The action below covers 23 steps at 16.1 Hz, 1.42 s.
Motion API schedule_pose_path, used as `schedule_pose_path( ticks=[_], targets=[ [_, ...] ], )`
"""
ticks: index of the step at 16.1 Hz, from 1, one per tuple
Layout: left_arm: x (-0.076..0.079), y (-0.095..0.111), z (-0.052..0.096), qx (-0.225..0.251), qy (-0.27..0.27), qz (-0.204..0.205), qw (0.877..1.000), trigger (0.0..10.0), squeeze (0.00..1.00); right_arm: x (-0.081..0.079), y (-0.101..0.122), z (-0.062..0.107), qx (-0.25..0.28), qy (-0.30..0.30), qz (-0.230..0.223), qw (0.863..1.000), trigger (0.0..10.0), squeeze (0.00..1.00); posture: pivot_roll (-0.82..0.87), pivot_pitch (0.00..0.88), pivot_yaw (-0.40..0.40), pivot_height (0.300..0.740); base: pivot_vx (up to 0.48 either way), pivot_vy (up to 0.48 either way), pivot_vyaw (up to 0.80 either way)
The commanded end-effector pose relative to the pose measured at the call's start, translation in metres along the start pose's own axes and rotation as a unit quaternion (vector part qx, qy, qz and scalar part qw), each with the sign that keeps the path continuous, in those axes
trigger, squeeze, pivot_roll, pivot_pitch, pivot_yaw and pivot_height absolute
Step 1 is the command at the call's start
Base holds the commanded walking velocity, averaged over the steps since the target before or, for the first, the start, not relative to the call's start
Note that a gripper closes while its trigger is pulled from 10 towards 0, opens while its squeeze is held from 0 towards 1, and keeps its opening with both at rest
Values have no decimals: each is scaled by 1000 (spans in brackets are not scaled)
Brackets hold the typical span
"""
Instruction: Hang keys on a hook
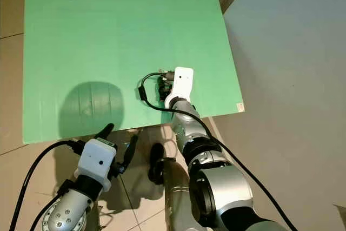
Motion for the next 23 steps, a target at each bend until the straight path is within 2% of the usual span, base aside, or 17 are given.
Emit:
schedule_pose_path(
  ticks=[1,4,9,11,12,13,15,17,19,20,21,23],
  targets=[
    [11,-9,3,-21,-19,14,1000,10000,0,-53,-39,12,-57,44,-47,996,10000,0,253,524,-263,740,0,0,0],
    [11,-9,3,-21,-17,13,1000,10000,0,-58,-46,14,-74,47,-48,995,10000,0,259,526,-264,740,0,0,0],
    [11,-10,3,-23,-18,14,999,10000,0,-53,-46,13,-76,45,-40,995,10000,0,260,528,-270,740,0,0,0],
    [20,-16,4,-42,-42,17,998,10000,0,-53,-44,13,-74,45,-42,995,10000,0,260,528,-270,740,0,0,0],
    [25,-26,6,-61,-52,17,997,10000,0,-53,-43,12,-73,45,-43,995,10000,0,260,528,-270,740,0,0,0],
    [21,-36,12,-66,-36,5,997,10000,0,-54,-42,12,-71,46,-44,995,10000,0,243,524,-278,740,0,0,0],
    [2,-51,30,-75,18,-35,996,10000,0,-56,-40,11,-68,48,-45,995,10000,0,240,522,-279,740,0,0,0],
    [-10,-61,42,-94,44,-56,993,10000,0,-58,-38,11,-64,53,-42,996,10000,0,235,523,-282,740,0,0,0],
    [-19,-53,38,-70,53,-93,992,10000,0,-57,-37,11,-61,54,-41,996,10000,0,237,526,-285,740,0,0,0],
    [-20,-51,37,-62,48,-104,991,10000,0,-57,-37,11,-60,54,-42,996,10000,0,240,525,-287,740,0,0,0],
    [-21,-47,37,-48,35,-131,990,10000,0,-58,-37,11,-58,57,-46,996,10000,0,243,524,-287,740,0,0,0],
    [-25,-47,39,-48,35,-136,989,10000,0,-61,-37,11,-61,62,-60,994,10000,0,243,524,-290,740,0,0,0]
  ],
)
Point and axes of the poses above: a point about 5 cm out from each wrist's last joint towards the gripper, its own z axis pointing back from the gripper into the wrist, its own y axis along the axis of the wrist's last joint, x = y × z, the point moved 3 cm from there along -z, pointing out of the wrist towards the gripper, and after that the axes turned 3 degrees about z, right-handed, at the moved point
